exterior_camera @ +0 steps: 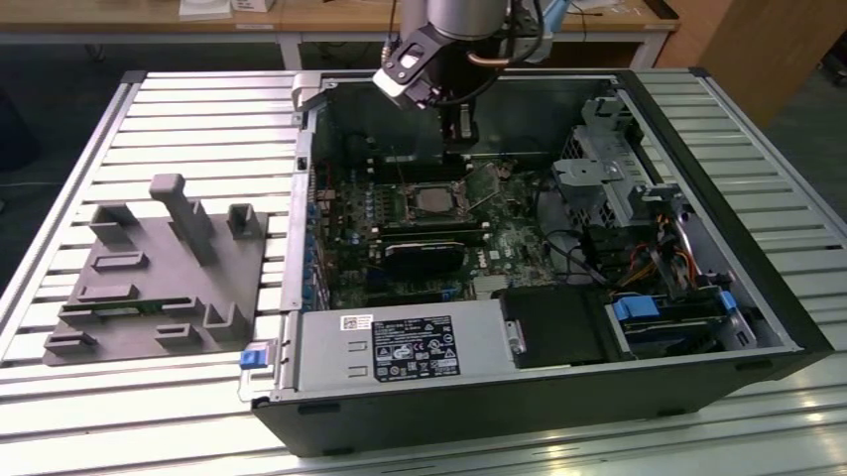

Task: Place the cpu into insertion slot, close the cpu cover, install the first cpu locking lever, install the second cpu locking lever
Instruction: 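Close the cpu cover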

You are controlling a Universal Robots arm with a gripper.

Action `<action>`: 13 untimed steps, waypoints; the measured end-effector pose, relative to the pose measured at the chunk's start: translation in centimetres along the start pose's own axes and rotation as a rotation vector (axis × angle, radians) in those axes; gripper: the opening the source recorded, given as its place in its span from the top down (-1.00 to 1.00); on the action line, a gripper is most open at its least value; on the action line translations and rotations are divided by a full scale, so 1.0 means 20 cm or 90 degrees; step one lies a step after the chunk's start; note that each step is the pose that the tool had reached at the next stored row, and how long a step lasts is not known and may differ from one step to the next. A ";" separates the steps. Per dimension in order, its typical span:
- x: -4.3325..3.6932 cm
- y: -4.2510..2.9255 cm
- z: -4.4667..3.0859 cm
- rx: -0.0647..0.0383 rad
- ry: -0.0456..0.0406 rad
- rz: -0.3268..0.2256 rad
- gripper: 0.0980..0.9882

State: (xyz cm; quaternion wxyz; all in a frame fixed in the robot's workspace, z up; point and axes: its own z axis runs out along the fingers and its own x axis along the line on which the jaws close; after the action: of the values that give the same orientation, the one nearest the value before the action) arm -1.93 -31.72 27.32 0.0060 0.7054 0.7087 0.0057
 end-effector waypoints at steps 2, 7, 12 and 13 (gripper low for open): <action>0.000 0.031 0.001 0.000 0.0000 0.000 0.98; -0.001 0.121 0.002 0.000 0.0000 0.000 0.98; -0.001 0.212 0.004 0.000 0.0001 0.000 0.98; -0.001 0.229 0.004 0.000 0.0000 0.000 0.98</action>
State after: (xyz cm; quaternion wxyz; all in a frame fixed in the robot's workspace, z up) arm 2.65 -31.72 27.32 0.0059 0.7054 0.7088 0.0057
